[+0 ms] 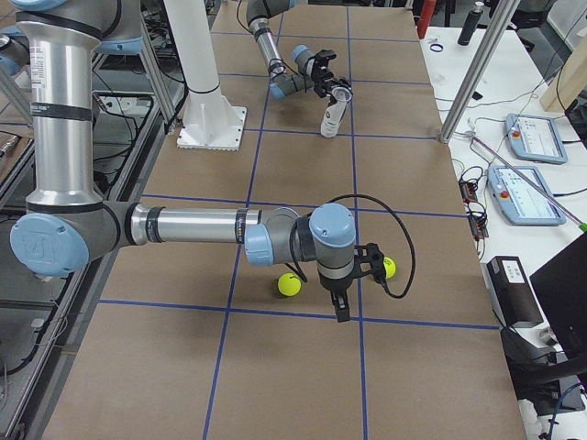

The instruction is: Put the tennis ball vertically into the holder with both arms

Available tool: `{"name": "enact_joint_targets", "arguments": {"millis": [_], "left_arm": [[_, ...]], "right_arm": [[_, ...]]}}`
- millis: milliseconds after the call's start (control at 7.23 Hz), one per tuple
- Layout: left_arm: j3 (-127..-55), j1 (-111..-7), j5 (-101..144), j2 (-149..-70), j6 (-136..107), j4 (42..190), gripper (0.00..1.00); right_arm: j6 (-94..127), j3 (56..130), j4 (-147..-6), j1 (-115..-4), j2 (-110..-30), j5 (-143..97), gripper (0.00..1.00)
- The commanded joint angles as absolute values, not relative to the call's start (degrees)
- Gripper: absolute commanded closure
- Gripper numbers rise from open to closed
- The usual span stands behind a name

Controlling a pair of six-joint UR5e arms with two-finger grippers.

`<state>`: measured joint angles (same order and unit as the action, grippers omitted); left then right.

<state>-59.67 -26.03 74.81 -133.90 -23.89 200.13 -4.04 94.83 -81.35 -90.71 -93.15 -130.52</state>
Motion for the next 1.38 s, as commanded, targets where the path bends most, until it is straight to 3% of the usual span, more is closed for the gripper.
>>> {"name": "enact_joint_targets", "arguments": {"millis": [0, 553, 1245], "left_arm": [[-59.68, -26.02, 74.79, -133.68, -23.82, 199.95, 0.08], [-61.26, -25.93, 75.15, -131.58, -21.36, 199.43, 0.01], [-62.31, -25.84, 75.32, -131.22, -21.36, 197.59, 0.01]], "right_arm": [[-4.04, 94.83, -81.3, -90.7, -93.08, -130.52, 0.0], [-4.04, 94.83, -81.3, -90.79, -93.08, -130.61, 0.0], [0.94, 94.92, -80.95, -89.22, -93.16, -133.24, 0.0]]}}
